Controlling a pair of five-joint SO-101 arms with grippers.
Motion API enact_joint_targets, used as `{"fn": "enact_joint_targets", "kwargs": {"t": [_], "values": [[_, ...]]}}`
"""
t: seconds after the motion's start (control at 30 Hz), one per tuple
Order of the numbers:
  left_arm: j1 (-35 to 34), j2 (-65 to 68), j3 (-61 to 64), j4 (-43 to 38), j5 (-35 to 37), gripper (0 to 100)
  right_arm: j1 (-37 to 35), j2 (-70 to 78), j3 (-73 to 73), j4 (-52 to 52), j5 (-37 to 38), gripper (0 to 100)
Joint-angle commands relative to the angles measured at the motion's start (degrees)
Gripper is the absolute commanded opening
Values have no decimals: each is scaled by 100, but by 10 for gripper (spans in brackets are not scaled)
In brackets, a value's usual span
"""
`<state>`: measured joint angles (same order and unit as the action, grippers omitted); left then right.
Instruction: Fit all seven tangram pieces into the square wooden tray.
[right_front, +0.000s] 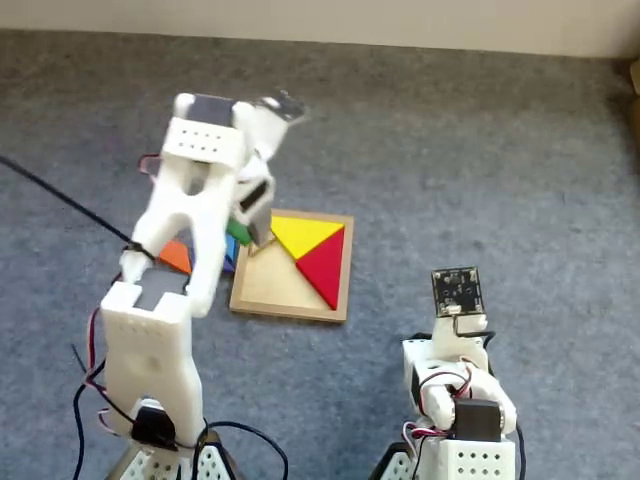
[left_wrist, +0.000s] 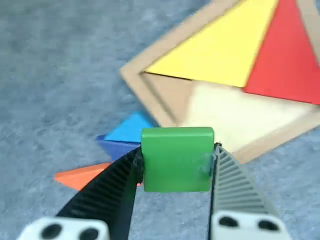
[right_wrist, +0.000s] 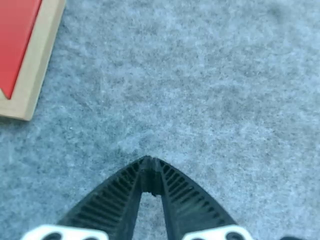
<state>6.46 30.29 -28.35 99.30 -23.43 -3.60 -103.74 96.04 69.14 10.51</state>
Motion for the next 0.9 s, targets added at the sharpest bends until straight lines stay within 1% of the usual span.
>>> {"fn": "enact_joint_targets", "kwargs": {"t": [0.0, 0.13, 0.23, 0.33, 0.5, 0.67, 0.87], "values": [[488, -426, 145, 35, 246, 143, 66, 75, 822, 48, 0, 16], [769, -374, 180, 26, 299, 143, 66, 75, 822, 48, 0, 16], [813, -374, 259, 18, 343, 142, 66, 75, 822, 48, 0, 16], [796, -374, 593, -422, 642, 144, 66, 75, 822, 48, 0, 16], [796, -382, 1314, -1231, 695, 146, 66, 75, 822, 48, 0, 16], [620, -382, 1385, -1477, 703, 229, 66, 75, 822, 48, 0, 16], [330, -391, 1385, -1600, 677, 241, 66, 75, 822, 48, 0, 16]]}}
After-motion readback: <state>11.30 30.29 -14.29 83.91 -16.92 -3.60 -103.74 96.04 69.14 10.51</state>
